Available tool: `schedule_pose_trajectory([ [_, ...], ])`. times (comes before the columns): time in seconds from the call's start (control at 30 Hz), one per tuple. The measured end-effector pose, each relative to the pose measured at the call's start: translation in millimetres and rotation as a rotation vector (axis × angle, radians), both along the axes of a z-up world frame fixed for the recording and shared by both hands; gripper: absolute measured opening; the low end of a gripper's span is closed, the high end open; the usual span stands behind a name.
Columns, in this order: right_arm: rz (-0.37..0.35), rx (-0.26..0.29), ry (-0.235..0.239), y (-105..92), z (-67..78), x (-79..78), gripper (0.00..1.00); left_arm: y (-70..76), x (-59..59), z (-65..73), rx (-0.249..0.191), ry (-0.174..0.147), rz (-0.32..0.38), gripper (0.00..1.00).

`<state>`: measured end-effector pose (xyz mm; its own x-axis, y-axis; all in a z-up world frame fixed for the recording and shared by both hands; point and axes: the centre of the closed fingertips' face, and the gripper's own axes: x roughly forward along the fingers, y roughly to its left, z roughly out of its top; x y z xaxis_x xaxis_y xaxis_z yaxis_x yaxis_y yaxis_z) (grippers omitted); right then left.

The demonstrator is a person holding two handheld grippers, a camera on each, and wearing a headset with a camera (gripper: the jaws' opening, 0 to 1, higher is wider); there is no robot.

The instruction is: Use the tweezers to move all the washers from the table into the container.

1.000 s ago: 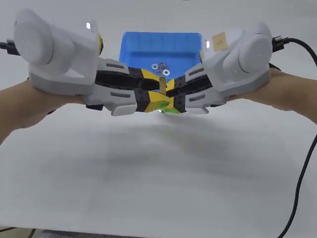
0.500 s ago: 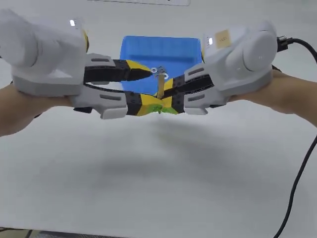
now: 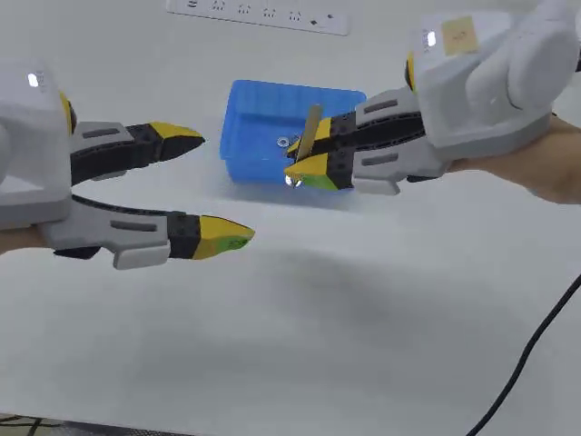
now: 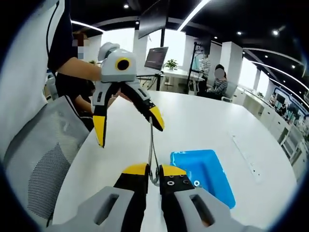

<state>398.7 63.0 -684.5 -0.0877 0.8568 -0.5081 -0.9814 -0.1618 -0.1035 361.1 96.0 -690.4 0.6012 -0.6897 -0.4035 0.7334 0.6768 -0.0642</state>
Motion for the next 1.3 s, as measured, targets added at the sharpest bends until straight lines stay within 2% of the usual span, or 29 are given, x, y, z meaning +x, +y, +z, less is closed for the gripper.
schedule_pose_trajectory([
  [0.1,-0.016,0.016,-0.023,-0.5,12.5,11.4,0.09,7.1,-7.3,-1.0,0.027,0.002,0.011,0.74],
  [0.2,-0.031,0.018,-0.037,1.2,18.3,22.9,0.09,12.5,-10.2,0.8,0.002,-0.001,0.037,0.77],
  [0.37,-0.050,0.000,-0.064,5.9,16.6,46.7,0.09,17.6,-14.5,-3.2,0.006,0.007,0.062,0.78],
  [0.4,-0.055,-0.005,-0.060,7.7,13.4,54.4,0.09,18.3,-16.0,-4.8,0.003,0.013,0.062,0.79],
  [0.5,-0.059,-0.034,-0.067,10.0,2.3,65.1,0.09,20.8,-18.1,-7.9,0.004,0.019,0.067,0.80],
  [0.6,-0.061,-0.068,-0.063,14.3,-17.5,79.6,0.09,27.3,-18.7,-11.0,0.000,0.028,0.086,0.80],
  [0.8,-0.056,-0.103,-0.043,22.3,-46.2,91.0,0.09,36.2,-21.1,-16.6,-0.008,0.050,0.115,0.80],
  [1.13,-0.051,-0.132,-0.028,21.8,-72.2,95.6,0.09,41.2,-23.6,-25.4,-0.016,0.082,0.147,0.80],
  [1.3,-0.047,-0.145,-0.022,19.0,-78.5,93.1,0.09,39.3,-23.6,-27.2,-0.010,0.087,0.144,0.80],
])
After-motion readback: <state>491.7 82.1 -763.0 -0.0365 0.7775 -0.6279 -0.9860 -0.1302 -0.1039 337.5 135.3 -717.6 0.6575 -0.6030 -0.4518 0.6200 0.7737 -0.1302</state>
